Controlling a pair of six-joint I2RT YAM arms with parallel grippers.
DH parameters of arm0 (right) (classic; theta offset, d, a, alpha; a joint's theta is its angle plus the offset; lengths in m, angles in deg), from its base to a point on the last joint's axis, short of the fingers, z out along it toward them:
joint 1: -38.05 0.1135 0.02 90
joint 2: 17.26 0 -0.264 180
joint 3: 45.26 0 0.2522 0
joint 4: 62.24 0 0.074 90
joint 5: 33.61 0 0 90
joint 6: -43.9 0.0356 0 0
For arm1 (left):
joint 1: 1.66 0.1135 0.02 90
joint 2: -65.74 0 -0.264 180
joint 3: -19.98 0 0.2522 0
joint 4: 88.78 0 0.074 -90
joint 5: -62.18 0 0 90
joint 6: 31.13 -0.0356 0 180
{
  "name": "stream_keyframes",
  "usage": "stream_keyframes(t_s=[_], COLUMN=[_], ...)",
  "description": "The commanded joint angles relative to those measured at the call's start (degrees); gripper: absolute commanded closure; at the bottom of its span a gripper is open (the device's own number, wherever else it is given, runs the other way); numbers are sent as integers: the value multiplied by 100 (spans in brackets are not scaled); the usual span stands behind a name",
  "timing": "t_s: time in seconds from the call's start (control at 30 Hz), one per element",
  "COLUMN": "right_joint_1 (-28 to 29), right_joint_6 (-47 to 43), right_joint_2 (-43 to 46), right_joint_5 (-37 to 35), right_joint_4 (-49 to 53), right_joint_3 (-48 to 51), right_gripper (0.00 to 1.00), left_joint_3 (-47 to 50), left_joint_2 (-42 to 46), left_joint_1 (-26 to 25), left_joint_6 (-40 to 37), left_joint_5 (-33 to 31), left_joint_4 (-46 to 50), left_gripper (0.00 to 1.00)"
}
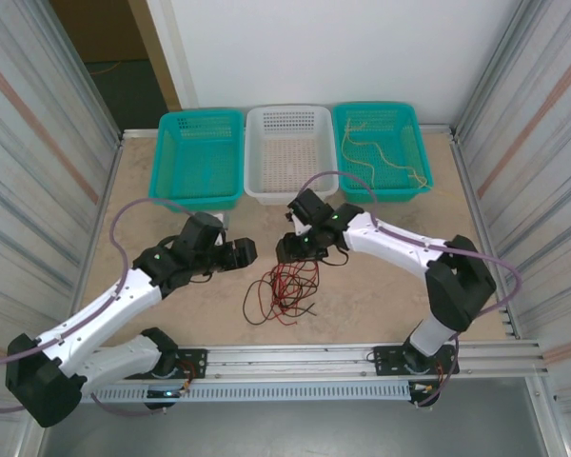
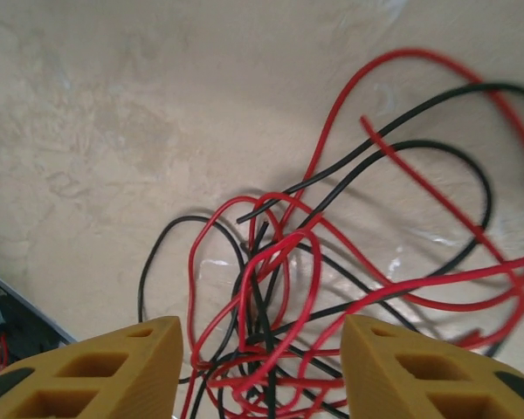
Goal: Untangle the cables
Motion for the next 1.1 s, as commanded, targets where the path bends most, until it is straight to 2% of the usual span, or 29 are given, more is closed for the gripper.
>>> stream_keyframes(t_s=[0.0,0.13,0.2,0.27,0.4,0.53,0.7,0.87,1.07], right_joint_1=[73,120,118,109,152,273,363,373,276], right_joint_6=[285,250,194,99,-89,-199,-269,-443,-637], right_joint_2=[-289,-554,-578,-552,70,877,1515,1958,2417], right_joint_5=[82,75,42,-20,-130,-56,-23,-130,-110], right_joint_4=[-118,-74,-57,59,93,-8,87,232,280], right_joint_3=[-81,-162,-211,-337,-415,-427,-643,-1158,-1782], right_gripper=[55,62,77,99,100,100,100,100,100], left_joint_3=[103,195,240,236,239,377,261,6,97], left_joint_2=[126,118,64,-22,-197,-340,-629,-833,-1033], left_joint_1=[69,99,118,125,129,121,80,-29,-92], left_joint_6=[87,123,125,135,133,199,218,47,126], left_joint_5=[74,130,190,261,515,1031,1578,1618,1490], left_joint_4=[70,-99,-215,-304,-682,-1552,-2416,-2510,-2280], left_gripper=[23,23,24,24,30,33,29,27,30])
